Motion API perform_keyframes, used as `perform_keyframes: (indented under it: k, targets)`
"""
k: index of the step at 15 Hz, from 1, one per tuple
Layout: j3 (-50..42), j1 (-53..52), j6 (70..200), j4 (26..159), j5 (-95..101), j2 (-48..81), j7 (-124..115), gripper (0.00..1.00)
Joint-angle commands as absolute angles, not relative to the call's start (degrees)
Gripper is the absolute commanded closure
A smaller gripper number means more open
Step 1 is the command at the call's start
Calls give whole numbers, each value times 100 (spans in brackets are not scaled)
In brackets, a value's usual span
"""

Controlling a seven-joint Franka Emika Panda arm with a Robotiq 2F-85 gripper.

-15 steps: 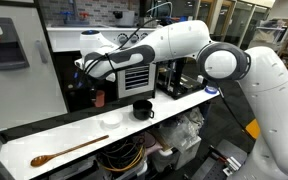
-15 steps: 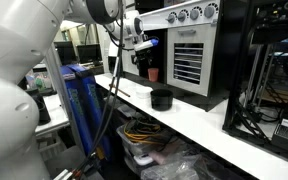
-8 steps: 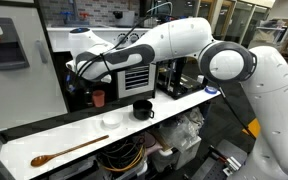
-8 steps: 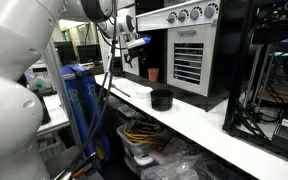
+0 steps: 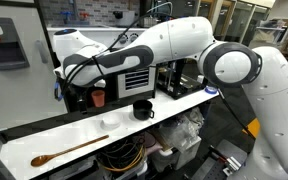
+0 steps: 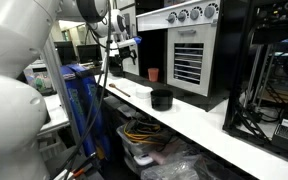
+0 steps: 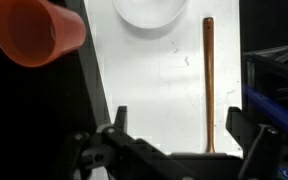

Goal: Put the cup on the cabinet then use the wooden spoon to mix in the black mug

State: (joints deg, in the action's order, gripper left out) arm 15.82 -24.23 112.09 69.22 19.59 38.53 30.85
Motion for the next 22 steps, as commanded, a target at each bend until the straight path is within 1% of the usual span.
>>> perform_keyframes:
  k: [1, 7, 17, 22]
  targets:
    - [1738, -2420, 11238, 6836, 1857, 3989, 3431, 0]
    - [1975, -2389, 11516, 6646, 1622, 4547, 3978, 0]
    - [1788, -2919, 11235, 5777, 1408, 5347, 4192, 0]
    - [1864, -2941, 11302, 5961, 1456, 5358, 4001, 0]
